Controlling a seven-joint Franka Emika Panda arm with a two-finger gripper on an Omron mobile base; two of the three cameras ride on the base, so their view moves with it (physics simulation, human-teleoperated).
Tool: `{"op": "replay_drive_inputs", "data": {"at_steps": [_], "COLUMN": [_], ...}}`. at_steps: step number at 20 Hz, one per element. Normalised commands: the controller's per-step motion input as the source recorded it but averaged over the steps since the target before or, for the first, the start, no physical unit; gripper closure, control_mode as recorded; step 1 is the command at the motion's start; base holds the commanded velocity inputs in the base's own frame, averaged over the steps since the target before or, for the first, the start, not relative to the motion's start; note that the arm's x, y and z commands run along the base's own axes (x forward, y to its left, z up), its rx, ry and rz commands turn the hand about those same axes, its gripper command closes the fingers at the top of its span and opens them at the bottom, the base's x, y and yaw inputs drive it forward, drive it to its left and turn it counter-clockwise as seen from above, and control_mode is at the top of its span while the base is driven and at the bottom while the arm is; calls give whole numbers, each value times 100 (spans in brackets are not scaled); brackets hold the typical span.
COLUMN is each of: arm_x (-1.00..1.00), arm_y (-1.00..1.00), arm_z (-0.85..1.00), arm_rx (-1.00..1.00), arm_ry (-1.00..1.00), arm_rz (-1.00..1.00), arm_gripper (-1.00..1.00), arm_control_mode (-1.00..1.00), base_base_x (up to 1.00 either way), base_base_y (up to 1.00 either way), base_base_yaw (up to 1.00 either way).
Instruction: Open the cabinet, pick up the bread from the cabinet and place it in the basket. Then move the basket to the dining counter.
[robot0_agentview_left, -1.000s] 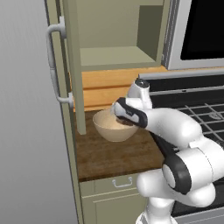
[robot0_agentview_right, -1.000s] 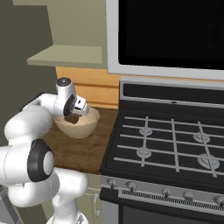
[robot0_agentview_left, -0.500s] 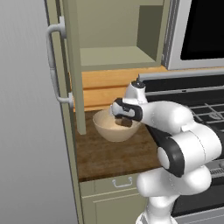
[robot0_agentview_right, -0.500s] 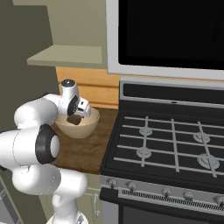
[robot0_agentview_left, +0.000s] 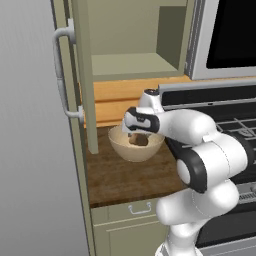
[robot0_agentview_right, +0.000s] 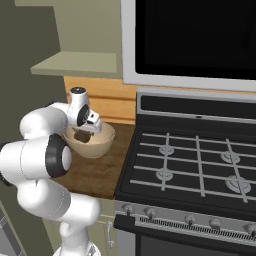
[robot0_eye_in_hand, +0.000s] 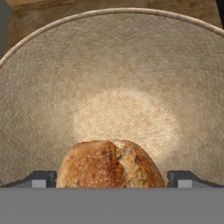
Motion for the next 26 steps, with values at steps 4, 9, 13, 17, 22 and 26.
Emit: {"op": "replay_drive_inputs", "data": {"at_steps": [4,9,13,17,22,26], "arm_x": [14,8,7,12,3,-9], "arm_y": [0,0,0,0,0,0], "arm_z": [0,0,0,0,-2,-1], "arm_rx": [0,0,-1,-3,-3,-1], "arm_ry": [0,0,-3,-19,-24,-7], "arm_rz": [0,0,0,0,0,0], "arm_gripper": [-100,-100,-100,-100,-100,-100], "arm_control_mode": [-100,-100,-100,-100,-100,-100], "base_base_x": [0,0,0,0,0,0], "base_base_y": [0,0,0,0,0,0], "base_base_yaw": [0,0,0,0,0,0]}}
